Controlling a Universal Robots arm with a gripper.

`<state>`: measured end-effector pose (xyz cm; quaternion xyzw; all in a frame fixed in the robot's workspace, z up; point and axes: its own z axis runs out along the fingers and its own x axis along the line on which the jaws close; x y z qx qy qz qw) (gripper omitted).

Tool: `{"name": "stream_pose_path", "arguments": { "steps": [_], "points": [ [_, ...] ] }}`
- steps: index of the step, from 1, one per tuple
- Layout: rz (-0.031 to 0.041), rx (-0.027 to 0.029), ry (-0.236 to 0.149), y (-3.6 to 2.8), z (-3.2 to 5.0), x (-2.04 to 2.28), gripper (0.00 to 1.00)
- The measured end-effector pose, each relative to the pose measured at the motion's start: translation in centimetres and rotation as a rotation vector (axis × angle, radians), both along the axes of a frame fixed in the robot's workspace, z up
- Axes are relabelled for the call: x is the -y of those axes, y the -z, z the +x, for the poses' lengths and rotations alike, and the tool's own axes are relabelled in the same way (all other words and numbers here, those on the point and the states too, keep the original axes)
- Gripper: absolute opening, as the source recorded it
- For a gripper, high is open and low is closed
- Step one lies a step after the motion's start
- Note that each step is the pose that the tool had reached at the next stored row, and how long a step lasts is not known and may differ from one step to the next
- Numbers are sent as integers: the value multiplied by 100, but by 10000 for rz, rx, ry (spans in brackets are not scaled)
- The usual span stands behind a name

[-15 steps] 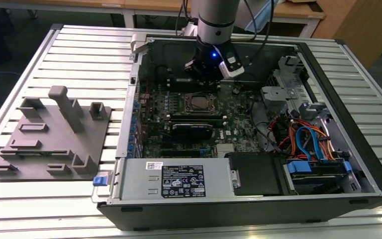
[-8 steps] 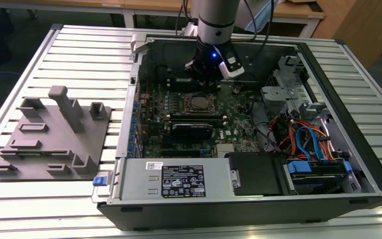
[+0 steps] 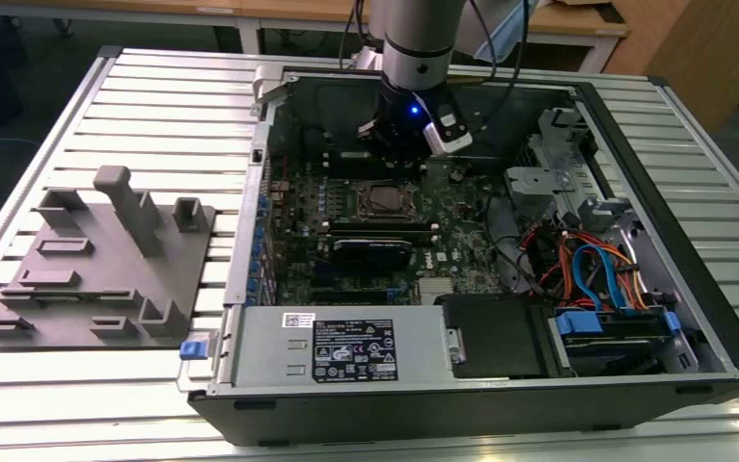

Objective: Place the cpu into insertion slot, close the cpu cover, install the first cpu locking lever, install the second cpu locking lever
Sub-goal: 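Install the first cpu locking lever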

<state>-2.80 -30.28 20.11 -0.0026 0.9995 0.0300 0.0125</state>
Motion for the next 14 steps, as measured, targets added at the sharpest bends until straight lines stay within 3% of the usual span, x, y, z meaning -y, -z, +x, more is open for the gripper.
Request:
{"name": "stream_pose_path", "arguments": {
  "steps": [14],
  "points": [
    [0,1,0,-23,3,2,11]
  ]
}}
